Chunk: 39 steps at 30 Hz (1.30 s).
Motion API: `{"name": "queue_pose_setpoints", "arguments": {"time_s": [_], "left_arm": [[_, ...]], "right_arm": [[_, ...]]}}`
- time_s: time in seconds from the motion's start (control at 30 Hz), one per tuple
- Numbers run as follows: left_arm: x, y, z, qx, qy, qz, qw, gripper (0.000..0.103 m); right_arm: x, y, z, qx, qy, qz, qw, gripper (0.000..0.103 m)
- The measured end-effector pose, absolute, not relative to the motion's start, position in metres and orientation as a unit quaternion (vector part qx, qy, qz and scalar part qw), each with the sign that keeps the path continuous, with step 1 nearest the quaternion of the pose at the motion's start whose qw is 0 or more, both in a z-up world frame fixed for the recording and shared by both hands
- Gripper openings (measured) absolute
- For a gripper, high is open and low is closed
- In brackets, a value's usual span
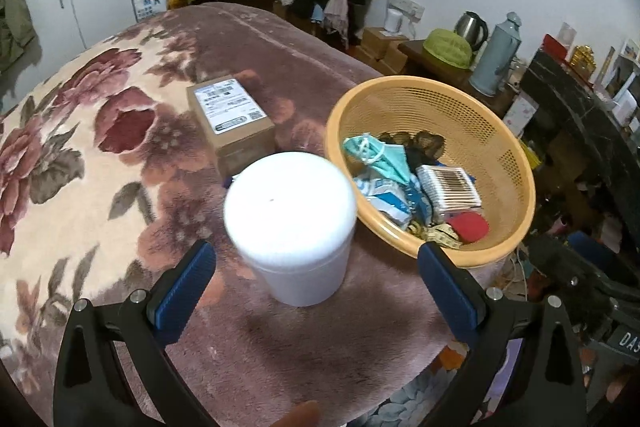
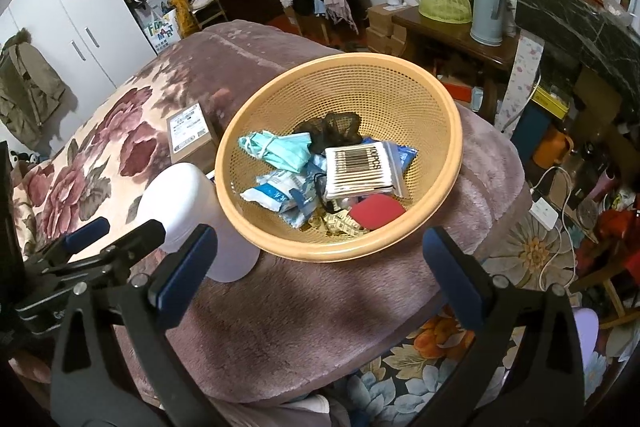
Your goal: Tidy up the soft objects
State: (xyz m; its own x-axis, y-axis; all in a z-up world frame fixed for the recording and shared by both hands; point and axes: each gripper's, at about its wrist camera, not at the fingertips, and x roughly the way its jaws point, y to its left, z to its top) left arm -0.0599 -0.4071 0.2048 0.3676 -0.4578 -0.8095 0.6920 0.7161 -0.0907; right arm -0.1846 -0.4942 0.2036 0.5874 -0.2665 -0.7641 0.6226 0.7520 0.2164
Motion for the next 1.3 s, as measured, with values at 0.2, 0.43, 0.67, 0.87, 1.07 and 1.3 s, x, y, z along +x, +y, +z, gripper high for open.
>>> {"name": "queue_pose_setpoints", "arguments": {"time_s": [0.2,0.43,0.67,0.87,1.07,1.3], "left_arm": [[-0.062,-0.402,0.203,0.136,0.438,-0.354,0.815,0.101],[-0.055,-0.389,0.200,0.110,0.458,-0.355,0.807,0.101],[-0.052,-0.376,0.193,0.108,0.465,-0.345,0.808,0.101],[-0.048,-0.362,0.188,0.104,0.469,-0.337,0.810,0.101],[-0.042,-0.349,0.183,0.104,0.472,-0.322,0.814,0.101],[-0.038,-0.334,0.176,0.104,0.476,-0.315,0.815,0.101]], "right_arm": [[-0.184,-0.489,0.202,0.237,0.375,-0.256,0.859,0.103],[-0.183,-0.483,0.201,0.232,0.376,-0.253,0.860,0.103],[-0.180,-0.475,0.199,0.222,0.380,-0.250,0.863,0.103],[-0.175,-0.465,0.194,0.217,0.387,-0.242,0.863,0.103],[-0.170,-0.454,0.190,0.212,0.393,-0.235,0.864,0.103],[-0.163,-0.438,0.186,0.201,0.398,-0.230,0.865,0.103]]}}
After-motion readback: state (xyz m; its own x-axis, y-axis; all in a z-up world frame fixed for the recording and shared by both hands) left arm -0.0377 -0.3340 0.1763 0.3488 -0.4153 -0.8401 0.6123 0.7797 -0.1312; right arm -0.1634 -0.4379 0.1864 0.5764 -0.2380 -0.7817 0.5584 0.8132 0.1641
